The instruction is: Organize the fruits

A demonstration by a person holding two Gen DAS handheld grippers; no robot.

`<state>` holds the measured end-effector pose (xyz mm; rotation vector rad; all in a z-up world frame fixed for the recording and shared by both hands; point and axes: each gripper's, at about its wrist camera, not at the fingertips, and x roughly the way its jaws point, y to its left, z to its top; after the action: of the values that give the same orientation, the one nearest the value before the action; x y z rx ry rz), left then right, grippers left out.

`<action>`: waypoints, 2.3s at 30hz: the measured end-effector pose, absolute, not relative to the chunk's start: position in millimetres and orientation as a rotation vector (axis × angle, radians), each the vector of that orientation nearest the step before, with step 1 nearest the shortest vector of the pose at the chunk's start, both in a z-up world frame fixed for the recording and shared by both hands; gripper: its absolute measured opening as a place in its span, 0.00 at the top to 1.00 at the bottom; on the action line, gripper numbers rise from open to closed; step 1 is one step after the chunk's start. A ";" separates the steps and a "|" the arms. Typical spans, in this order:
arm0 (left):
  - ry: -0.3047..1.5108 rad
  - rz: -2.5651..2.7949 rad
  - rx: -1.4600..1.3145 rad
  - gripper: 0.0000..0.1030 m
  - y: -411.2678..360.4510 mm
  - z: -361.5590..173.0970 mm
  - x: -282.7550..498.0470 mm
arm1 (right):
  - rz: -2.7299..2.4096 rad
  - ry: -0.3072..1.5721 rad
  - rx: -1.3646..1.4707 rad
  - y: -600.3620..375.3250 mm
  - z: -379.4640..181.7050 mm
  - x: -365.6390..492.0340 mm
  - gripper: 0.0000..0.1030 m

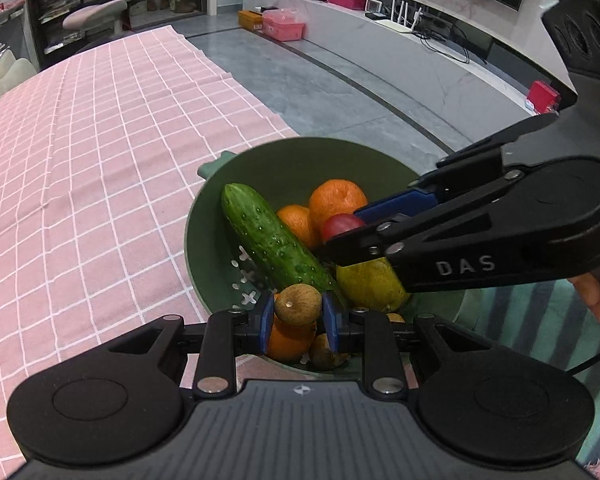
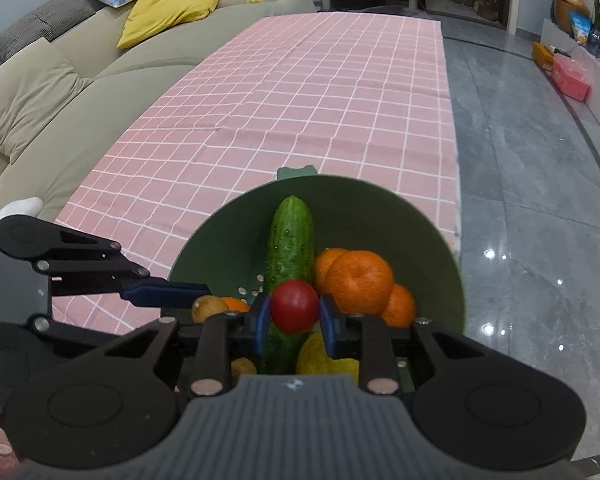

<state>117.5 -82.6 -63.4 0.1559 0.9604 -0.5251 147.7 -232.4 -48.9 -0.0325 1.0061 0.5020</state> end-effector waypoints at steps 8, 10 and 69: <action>0.962 -0.533 0.141 0.72 -80.9 -65.0 117.7 | 0.505 1.035 -0.034 -228.7 -61.5 151.2 0.78; 0.965 -0.534 0.135 0.72 -80.4 -65.5 117.5 | 0.500 1.045 -0.034 -228.8 -64.3 151.1 0.78; 0.745 -0.126 0.044 0.14 -27.6 14.6 18.6 | 0.294 0.758 0.006 -220.0 13.3 4.8 0.07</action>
<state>18.6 -27.6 14.6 0.0438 0.7448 -0.1260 4.8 -220.0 13.3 0.0060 0.7576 0.2945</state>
